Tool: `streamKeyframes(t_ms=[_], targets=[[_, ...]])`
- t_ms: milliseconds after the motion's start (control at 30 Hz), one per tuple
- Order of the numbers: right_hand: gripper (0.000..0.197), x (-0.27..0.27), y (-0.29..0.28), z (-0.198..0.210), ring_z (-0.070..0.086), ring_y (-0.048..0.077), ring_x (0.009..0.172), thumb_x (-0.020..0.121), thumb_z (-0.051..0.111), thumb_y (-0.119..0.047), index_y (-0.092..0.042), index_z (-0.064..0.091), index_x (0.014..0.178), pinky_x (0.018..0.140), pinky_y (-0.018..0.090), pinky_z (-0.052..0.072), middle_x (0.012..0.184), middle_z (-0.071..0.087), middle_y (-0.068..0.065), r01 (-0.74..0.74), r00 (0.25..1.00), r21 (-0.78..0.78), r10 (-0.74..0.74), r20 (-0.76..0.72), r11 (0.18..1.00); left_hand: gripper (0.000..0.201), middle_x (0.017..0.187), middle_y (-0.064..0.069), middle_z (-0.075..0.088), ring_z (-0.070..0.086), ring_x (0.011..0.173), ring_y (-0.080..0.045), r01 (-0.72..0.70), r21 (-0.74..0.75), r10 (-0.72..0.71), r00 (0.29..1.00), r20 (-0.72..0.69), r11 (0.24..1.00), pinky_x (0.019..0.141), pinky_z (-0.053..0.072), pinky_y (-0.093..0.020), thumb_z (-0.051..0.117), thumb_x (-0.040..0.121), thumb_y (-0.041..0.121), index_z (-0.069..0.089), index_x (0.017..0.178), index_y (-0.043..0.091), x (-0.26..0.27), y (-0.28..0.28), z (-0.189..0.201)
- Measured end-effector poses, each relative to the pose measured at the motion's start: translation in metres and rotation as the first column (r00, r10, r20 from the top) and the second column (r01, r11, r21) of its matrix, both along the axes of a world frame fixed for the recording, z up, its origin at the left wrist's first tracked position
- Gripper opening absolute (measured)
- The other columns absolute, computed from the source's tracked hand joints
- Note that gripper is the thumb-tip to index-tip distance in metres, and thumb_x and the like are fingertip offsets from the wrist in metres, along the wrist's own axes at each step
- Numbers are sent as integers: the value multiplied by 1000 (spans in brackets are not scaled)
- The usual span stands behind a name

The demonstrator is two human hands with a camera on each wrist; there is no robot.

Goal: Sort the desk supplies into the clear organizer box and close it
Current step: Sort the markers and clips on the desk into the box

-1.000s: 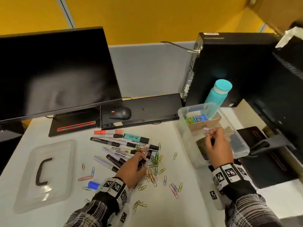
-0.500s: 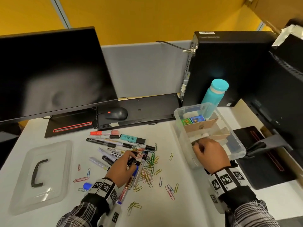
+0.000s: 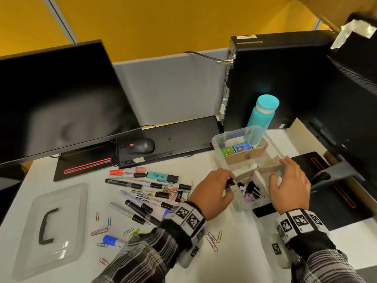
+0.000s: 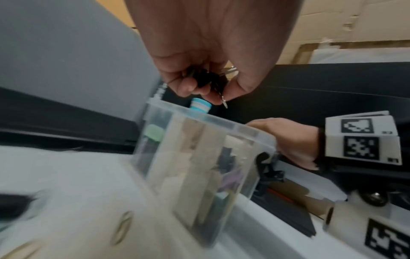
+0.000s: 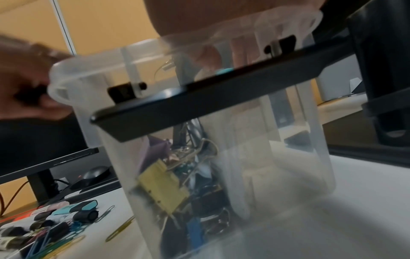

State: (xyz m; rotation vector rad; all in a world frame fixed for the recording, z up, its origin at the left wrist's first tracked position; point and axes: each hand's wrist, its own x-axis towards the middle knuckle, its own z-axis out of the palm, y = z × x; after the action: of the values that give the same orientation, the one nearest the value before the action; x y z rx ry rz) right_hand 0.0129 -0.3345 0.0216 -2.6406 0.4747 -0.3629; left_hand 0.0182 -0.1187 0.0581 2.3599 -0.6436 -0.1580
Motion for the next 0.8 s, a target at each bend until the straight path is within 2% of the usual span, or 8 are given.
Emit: streamKeyframes(t_ms=[100, 200, 300, 433, 533, 633, 733, 800], targets=[[51, 0, 0, -1, 41, 27, 129, 84, 37, -32, -12, 46, 130, 108, 48, 30, 144, 43, 7, 5, 1000, -3, -5, 29, 1000, 32, 113, -4, 52, 45, 105, -20, 113, 52, -118, 989, 90, 992, 87, 43, -33, 50, 88, 14, 51, 120, 12, 11, -42, 6], [50, -1, 1, -1, 43, 28, 126, 83, 36, -30, -11, 49, 127, 107, 48, 32, 142, 44, 8, 7, 998, 8, -8, 64, 1000, 37, 117, -13, 50, 44, 105, -29, 222, 216, -255, 958, 135, 951, 90, 42, -43, 52, 86, 10, 52, 122, 4, 18, -63, -4], [48, -2, 1, 1, 43, 28, 126, 83, 37, -31, -13, 50, 125, 106, 49, 32, 142, 44, 8, -1, 998, 15, 0, 68, 1000, 43, 126, -17, 46, 45, 107, -34, 267, 255, -297, 951, 88, 929, 92, 42, -44, 51, 88, 8, 47, 131, 3, 19, -64, -12], [47, -2, 2, 0, 43, 27, 127, 83, 37, -31, -13, 51, 124, 108, 48, 31, 142, 44, 8, -1, 997, 23, -1, 78, 1000, 50, 131, -14, 42, 45, 112, -31, 311, 246, -328, 944, 29, 918, 95, 42, -43, 50, 90, 12, 38, 138, 7, 18, -58, -12], [47, -2, 2, 0, 44, 28, 126, 82, 38, -30, -11, 52, 123, 107, 48, 31, 141, 45, 8, -9, 996, 22, 7, 87, 1000, 54, 134, -12, 42, 47, 114, -30, 322, 201, -328, 945, -4, 925, 96, 44, -44, 50, 88, 13, 34, 140, 9, 18, -53, -11], [49, -2, 3, 1, 39, 29, 129, 81, 36, -30, -11, 50, 124, 112, 51, 25, 142, 44, 9, -14, 998, 12, 14, 53, 1000, 52, 135, -9, 43, 45, 118, -26, 308, 107, -311, 950, 12, 945, 98, 43, -38, 48, 90, 13, 35, 140, 12, 15, -43, -2], [50, -4, 13, 11, 25, 28, 139, 80, 37, -30, -13, 48, 126, 117, 49, 9, 144, 39, 9, -54, 997, 1, 54, 51, 999, 45, 133, 2, 44, 42, 119, -12, 161, 37, -164, 984, 75, 986, 99, 39, -27, 46, 92, 13, 40, 135, 21, 10, -12, 5], [42, -7, 31, 22, 21, 28, 140, 83, 45, -26, -15, 50, 123, 117, 46, 8, 143, 38, 9, -182, 974, -17, 183, 133, 983, 38, 127, 9, 45, 42, 113, -5, 6, 26, -8, 997, 74, 1000, 98, 40, -22, 44, 91, 11, 47, 127, 25, 7, 25, -1]])
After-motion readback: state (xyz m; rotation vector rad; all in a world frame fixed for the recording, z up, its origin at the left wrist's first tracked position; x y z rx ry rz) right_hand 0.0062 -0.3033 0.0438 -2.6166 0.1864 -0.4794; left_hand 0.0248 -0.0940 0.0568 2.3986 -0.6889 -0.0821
